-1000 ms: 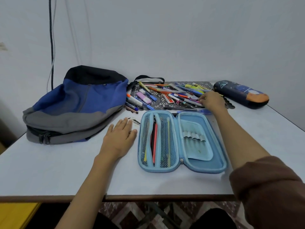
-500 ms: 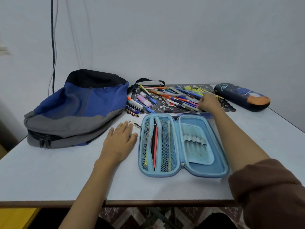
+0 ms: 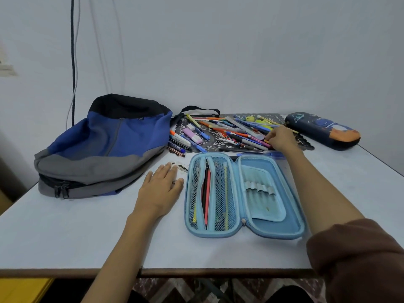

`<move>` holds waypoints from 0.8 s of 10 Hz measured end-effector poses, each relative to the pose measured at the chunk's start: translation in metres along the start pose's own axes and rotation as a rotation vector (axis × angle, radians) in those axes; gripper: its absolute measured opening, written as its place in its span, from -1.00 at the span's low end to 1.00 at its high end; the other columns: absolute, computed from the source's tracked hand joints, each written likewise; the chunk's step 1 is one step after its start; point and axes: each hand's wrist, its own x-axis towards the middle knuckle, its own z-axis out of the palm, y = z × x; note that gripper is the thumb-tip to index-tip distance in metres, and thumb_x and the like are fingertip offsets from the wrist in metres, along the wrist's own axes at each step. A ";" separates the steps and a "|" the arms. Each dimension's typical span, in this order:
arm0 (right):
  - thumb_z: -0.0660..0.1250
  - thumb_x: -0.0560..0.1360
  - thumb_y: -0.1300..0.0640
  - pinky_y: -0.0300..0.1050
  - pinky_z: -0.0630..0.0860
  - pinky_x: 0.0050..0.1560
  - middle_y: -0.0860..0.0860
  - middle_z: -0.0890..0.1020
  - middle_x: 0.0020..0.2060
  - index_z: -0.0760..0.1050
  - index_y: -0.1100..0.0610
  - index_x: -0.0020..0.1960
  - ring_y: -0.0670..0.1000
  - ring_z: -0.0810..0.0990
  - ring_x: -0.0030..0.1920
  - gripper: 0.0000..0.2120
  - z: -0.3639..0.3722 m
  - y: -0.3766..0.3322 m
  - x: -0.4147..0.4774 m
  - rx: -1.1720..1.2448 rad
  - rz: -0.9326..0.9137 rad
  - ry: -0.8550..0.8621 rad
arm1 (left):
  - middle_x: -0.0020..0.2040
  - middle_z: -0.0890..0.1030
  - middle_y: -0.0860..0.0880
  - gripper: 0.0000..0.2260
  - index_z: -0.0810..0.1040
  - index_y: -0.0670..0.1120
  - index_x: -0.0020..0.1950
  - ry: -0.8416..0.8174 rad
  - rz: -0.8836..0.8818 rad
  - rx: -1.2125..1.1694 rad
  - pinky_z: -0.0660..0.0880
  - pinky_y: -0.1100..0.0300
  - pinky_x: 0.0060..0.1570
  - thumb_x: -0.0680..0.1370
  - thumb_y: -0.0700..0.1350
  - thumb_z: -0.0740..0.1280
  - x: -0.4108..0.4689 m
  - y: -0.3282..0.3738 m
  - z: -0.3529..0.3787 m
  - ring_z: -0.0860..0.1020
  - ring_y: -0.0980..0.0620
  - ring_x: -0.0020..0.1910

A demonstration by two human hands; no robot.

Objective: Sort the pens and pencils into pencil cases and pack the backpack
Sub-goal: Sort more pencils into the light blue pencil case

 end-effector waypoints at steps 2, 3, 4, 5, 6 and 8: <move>0.33 0.47 0.33 -0.03 0.52 -0.09 0.18 0.66 -0.13 0.66 0.20 -0.12 0.20 0.62 -0.06 -0.86 0.008 -0.005 -0.004 -0.179 0.026 0.064 | 0.60 0.07 0.02 -0.51 0.09 0.00 0.59 -0.001 -0.001 -0.004 -0.10 0.05 0.53 0.67 0.11 -0.02 -0.001 0.001 -0.001 0.00 0.07 0.57; 0.37 0.47 0.24 -0.07 0.43 -0.21 0.21 0.57 -0.27 0.51 0.24 -0.27 0.18 0.57 -0.19 -0.85 0.006 -0.003 -0.001 -0.199 0.051 0.048 | 0.60 0.06 0.03 -0.51 0.09 0.01 0.59 -0.002 -0.006 -0.001 -0.11 0.06 0.53 0.67 0.11 -0.02 0.000 0.000 0.000 0.00 0.08 0.57; 0.41 0.43 0.15 -0.11 0.36 -0.26 0.11 0.43 -0.44 0.35 0.17 -0.40 0.12 0.46 -0.32 -0.68 0.001 -0.001 0.003 -0.123 0.071 0.012 | 0.60 0.07 0.03 -0.51 0.10 0.01 0.59 0.000 -0.004 -0.001 -0.10 0.05 0.53 0.67 0.11 -0.02 0.000 0.000 0.000 0.00 0.08 0.57; 0.34 0.45 0.18 -0.08 0.39 -0.26 0.06 0.45 -0.39 0.35 0.14 -0.33 0.03 0.40 -0.38 -0.76 -0.005 -0.004 0.001 0.325 0.099 0.160 | 0.59 0.08 0.03 -0.51 0.11 0.00 0.59 0.004 -0.003 -0.001 -0.09 0.05 0.53 0.67 0.11 -0.01 0.000 0.001 0.000 0.01 0.07 0.56; 0.26 0.55 0.22 -0.14 0.58 -0.31 0.11 0.56 -0.04 0.39 0.15 -0.02 -0.05 0.57 -0.24 -0.95 -0.015 -0.013 0.002 0.876 0.160 0.239 | 0.59 0.08 0.02 -0.51 0.11 0.00 0.58 0.001 -0.003 -0.003 -0.09 0.05 0.53 0.67 0.10 -0.01 0.000 0.001 -0.001 0.01 0.07 0.56; 0.12 0.64 0.15 -0.09 0.61 -0.13 0.04 0.60 -0.22 0.31 -0.03 -0.05 0.00 0.64 -0.23 -0.88 -0.036 -0.029 0.004 1.121 0.040 0.453 | 0.59 0.08 0.02 -0.52 0.11 0.00 0.58 0.002 0.000 -0.012 -0.08 0.05 0.53 0.67 0.10 -0.01 -0.001 0.001 -0.002 0.02 0.07 0.56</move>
